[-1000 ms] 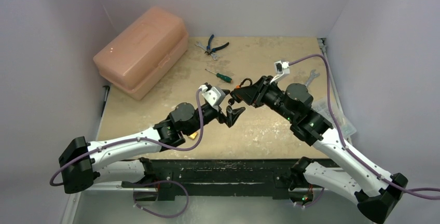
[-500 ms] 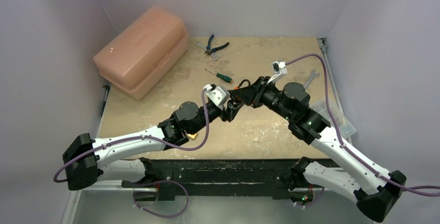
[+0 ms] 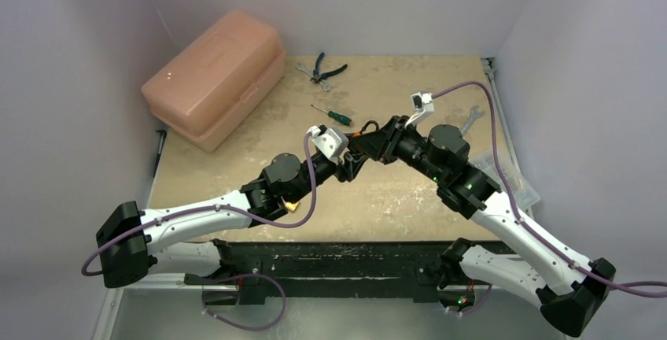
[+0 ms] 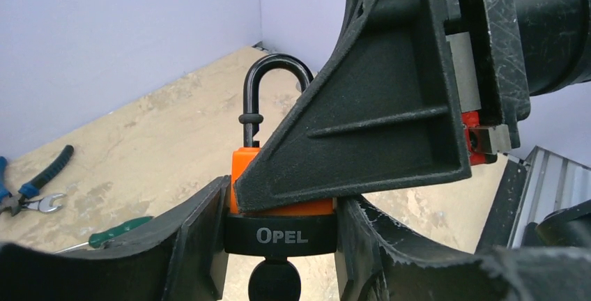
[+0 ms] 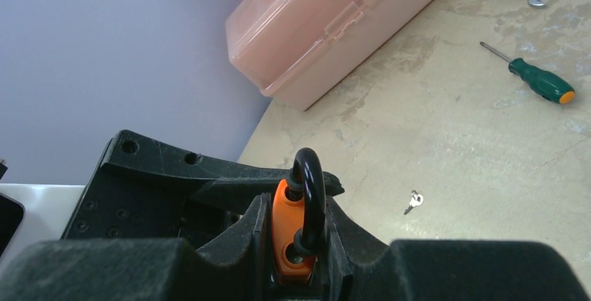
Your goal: Unlock with the key
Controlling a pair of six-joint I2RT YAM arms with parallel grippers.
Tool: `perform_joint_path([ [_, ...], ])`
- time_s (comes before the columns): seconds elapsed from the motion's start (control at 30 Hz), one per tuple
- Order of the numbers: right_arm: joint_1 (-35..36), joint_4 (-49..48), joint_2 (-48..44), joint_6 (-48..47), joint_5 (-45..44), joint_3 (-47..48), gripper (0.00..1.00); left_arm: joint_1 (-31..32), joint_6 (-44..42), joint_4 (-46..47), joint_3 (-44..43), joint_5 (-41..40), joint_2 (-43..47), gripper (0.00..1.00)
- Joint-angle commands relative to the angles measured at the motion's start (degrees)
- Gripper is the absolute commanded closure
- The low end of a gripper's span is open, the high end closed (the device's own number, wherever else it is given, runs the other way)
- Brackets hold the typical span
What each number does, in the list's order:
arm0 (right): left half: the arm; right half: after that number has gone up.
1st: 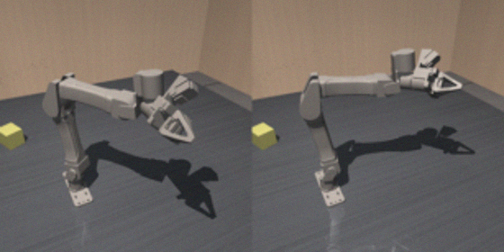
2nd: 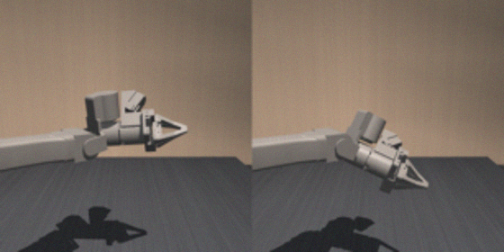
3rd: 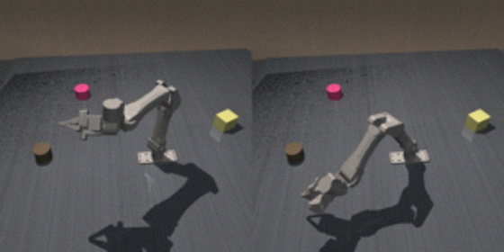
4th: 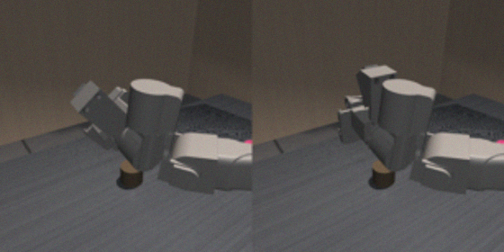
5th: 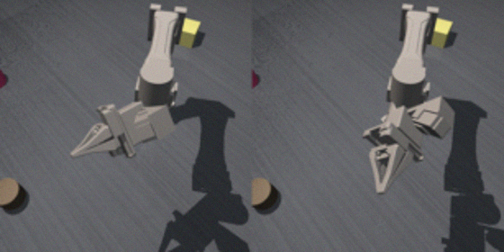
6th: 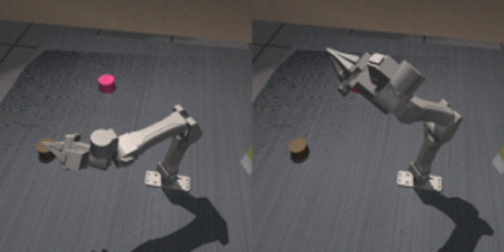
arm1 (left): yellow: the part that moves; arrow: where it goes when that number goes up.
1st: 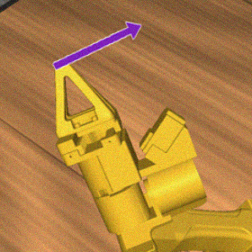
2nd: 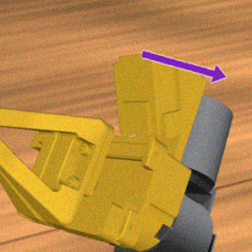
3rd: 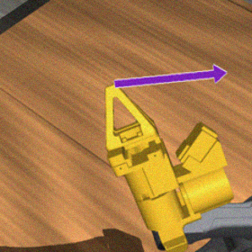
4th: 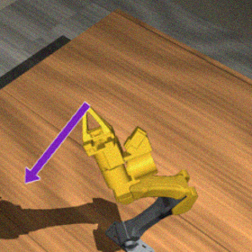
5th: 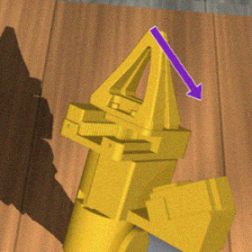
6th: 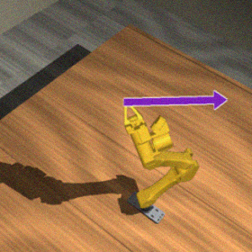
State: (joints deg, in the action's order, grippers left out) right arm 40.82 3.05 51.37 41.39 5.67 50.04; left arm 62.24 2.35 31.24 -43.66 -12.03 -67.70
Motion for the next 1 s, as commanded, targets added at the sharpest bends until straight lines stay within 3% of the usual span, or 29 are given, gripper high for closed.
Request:
perform_joint_path([
  [0.0,0.1,-3.3,-0.8,-0.7,2.1,3.7,0.96,-0.1,-0.3,1.9,-2.8,0.3,0.5,1.00],
  [0.07,0.1,-3.2,-1.0,-1.2,2.7,4.1,0.53,-0.1,-0.6,2.2,-1.9,0.5,1.9,1.00],
  [0.13,0.1,-3.1,-1.5,-1.6,1.6,4.5,0.16,-0.1,-0.8,2.4,-0.9,0.3,3.2,1.00],
  [0.17,0.1,-2.1,-1.7,-1.6,0.9,4.8,0.03,-0.1,-1.0,2.0,-0.6,0.0,3.7,1.00],
  [0.2,0.1,-1.7,-1.9,-1.6,0.8,5.0,0.01,-0.1,-1.1,1.3,-0.6,-0.2,4.2,1.00],
  [0.53,0.1,0.0,-4.0,-3.6,-2.7,6.1,0.03,-0.1,-1.2,-4.8,-1.0,1.0,7.6,1.00],
  [0.8,0.1,4.8,-2.8,-12.1,1.3,13.2,0.22,-0.1,-3.4,-7.5,-1.2,2.7,7.4,1.00],
  [0.97,0.1,12.4,-0.2,-12.6,1.3,17.7,0.46,-0.1,-4.4,-6.9,-1.0,2.1,6.7,1.00],
])
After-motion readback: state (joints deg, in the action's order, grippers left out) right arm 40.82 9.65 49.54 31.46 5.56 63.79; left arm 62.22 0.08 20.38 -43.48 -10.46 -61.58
